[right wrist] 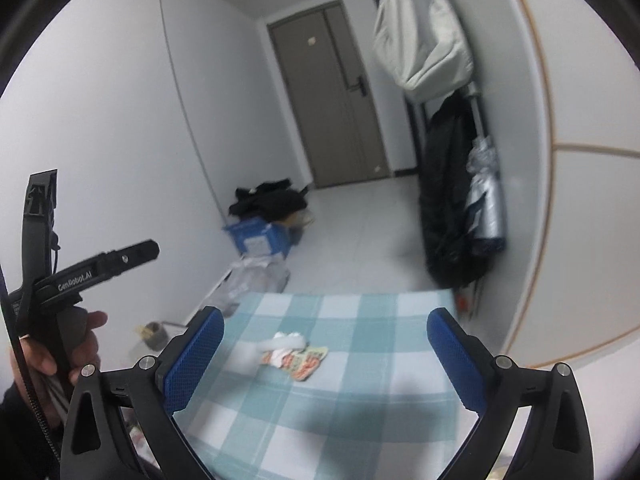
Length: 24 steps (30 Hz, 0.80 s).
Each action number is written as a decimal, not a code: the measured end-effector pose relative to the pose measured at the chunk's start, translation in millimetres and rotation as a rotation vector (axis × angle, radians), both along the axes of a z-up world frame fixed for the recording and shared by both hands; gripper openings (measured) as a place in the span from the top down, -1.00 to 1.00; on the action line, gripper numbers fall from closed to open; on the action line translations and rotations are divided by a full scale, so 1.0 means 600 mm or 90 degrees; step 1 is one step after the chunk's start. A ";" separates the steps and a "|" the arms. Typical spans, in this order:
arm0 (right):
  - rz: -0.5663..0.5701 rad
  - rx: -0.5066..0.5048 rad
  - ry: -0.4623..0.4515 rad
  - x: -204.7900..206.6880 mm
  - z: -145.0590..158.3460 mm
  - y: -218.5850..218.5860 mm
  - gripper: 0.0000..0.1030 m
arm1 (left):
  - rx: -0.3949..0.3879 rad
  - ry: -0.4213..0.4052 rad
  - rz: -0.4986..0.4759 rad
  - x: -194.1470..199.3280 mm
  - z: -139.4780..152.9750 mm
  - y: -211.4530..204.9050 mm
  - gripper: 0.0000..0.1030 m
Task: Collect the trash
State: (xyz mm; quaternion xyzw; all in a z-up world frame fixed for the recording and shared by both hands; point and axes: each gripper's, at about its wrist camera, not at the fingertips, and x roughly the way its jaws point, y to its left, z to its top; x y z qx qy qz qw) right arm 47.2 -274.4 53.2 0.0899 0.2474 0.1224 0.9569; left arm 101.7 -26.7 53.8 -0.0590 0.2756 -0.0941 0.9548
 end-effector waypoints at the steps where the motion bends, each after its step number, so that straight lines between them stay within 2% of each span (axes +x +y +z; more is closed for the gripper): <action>1: 0.003 -0.006 0.007 0.006 -0.006 0.008 -0.99 | 0.001 0.005 0.007 0.005 -0.008 0.007 -0.97; 6: 0.042 -0.041 0.044 0.044 -0.038 0.048 -0.99 | -0.009 0.060 0.030 0.038 -0.062 0.047 -0.97; 8: 0.057 -0.048 0.061 0.062 -0.052 0.064 -0.99 | -0.016 0.097 0.032 0.055 -0.078 0.058 -0.97; 11: 0.078 -0.053 0.094 0.101 -0.076 0.089 -0.99 | -0.068 0.142 0.029 0.076 -0.088 0.086 -0.97; 18: 0.128 -0.094 0.191 0.214 -0.158 0.160 -0.98 | -0.123 0.170 0.077 0.106 -0.090 0.143 -0.97; 22: 0.151 -0.120 0.232 0.264 -0.208 0.188 -0.88 | -0.124 0.175 0.093 0.119 -0.097 0.156 -0.97; 24: 0.165 -0.132 0.250 0.285 -0.232 0.200 -0.67 | -0.125 0.185 0.091 0.126 -0.103 0.157 -0.97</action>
